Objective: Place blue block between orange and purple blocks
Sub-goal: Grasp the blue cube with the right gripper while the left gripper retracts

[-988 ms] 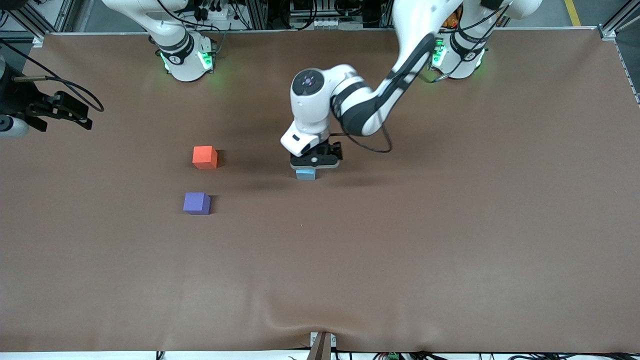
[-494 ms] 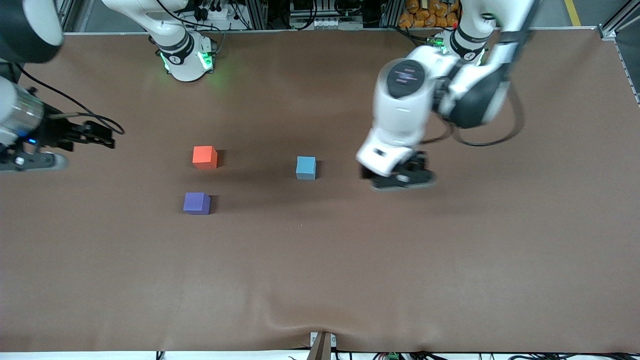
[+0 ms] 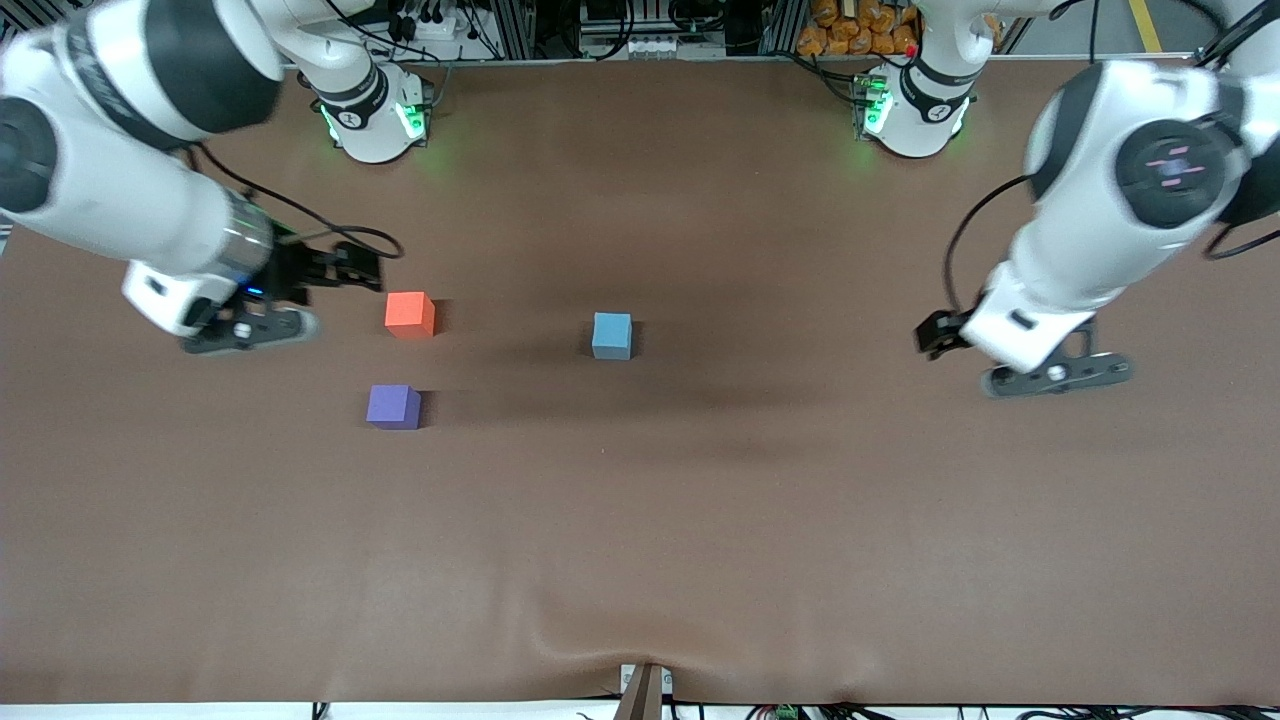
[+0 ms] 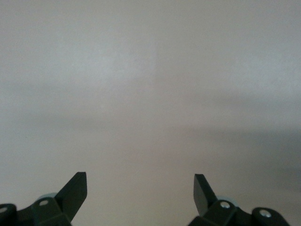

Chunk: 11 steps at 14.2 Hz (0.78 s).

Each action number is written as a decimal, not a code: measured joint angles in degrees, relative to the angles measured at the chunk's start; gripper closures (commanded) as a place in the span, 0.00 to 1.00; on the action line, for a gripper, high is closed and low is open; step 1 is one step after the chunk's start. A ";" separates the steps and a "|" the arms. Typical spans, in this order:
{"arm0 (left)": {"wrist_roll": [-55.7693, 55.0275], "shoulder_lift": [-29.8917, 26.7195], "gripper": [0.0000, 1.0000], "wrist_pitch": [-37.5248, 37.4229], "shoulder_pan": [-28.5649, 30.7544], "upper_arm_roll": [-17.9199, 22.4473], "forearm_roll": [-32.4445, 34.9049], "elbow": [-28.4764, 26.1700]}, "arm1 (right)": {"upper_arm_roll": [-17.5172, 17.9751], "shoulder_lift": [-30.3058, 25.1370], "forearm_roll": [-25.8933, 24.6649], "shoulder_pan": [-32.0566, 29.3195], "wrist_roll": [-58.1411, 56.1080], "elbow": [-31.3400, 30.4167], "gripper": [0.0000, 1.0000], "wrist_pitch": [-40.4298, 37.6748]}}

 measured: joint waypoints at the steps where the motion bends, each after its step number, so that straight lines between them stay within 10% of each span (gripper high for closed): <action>1: 1.11 -2.01 0.00 -0.22 0.85 -0.03 -0.12 -2.27 | 0.03 1.50 0.27 1.93 2.13 -0.06 0.00 2.48; 6: 12.76 -11.41 0.00 -0.97 -0.54 8.40 -1.80 -10.57 | 0.14 11.58 0.39 13.71 13.51 -0.49 0.00 15.48; 11: 15.66 -13.45 0.00 -7.76 -1.96 11.92 -5.28 -2.66 | 0.01 22.98 0.33 22.20 21.22 -0.68 0.00 27.57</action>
